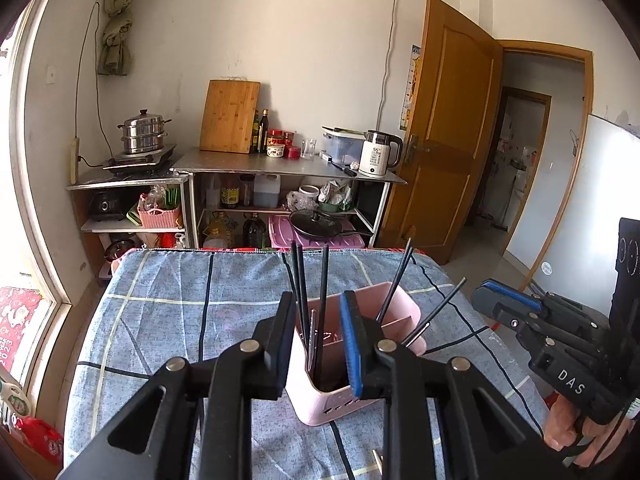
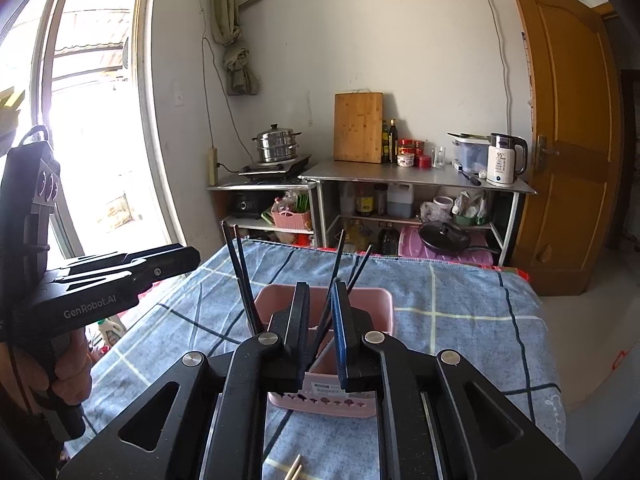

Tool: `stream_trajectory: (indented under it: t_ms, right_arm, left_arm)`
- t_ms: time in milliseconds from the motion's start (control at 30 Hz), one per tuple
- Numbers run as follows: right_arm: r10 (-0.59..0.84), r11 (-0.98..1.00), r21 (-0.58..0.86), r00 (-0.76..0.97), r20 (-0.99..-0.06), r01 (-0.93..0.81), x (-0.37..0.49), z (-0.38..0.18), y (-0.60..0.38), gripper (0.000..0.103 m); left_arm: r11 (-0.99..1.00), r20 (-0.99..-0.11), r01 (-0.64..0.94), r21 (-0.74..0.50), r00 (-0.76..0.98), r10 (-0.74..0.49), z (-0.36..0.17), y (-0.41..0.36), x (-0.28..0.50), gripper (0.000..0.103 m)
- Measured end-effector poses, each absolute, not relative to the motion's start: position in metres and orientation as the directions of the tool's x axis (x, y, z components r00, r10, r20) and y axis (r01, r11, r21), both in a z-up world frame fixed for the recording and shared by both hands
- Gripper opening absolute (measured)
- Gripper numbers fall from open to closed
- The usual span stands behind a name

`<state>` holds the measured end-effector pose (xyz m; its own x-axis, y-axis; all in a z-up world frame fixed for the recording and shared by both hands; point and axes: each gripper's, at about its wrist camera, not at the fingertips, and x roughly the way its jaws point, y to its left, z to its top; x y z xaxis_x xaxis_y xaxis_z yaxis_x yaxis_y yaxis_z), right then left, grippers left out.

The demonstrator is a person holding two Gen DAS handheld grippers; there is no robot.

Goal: Organize utensils
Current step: 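Open both grippers to drop the chopsticks into the basket, then move both grippers to the two wooden chopsticks on the cloth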

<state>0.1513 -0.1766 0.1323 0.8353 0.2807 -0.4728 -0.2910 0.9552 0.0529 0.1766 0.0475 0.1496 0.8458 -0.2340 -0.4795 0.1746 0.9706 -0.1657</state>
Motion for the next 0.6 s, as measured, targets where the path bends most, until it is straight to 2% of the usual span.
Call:
stream_trajectory:
  t_ms: [300, 600]
  right_arm:
    - [0.272, 0.96, 0.088, 0.823, -0.499, -0.264, 0.104, 0.105, -0.196, 0.013]
    - [0.281, 0.958, 0.131, 0.737, -0.615, -0.256, 0.075, 0.043, -0.198, 0.013]
  left_arm:
    - [0.973, -0.463, 0.175, -0.152, 0.857, -0.226, 0.126, 0.051, 0.125, 0.029]
    - [0.968, -0.529, 0.174, -0.181, 0.812, -0.245, 0.068, 0.045, 0.09, 0.03]
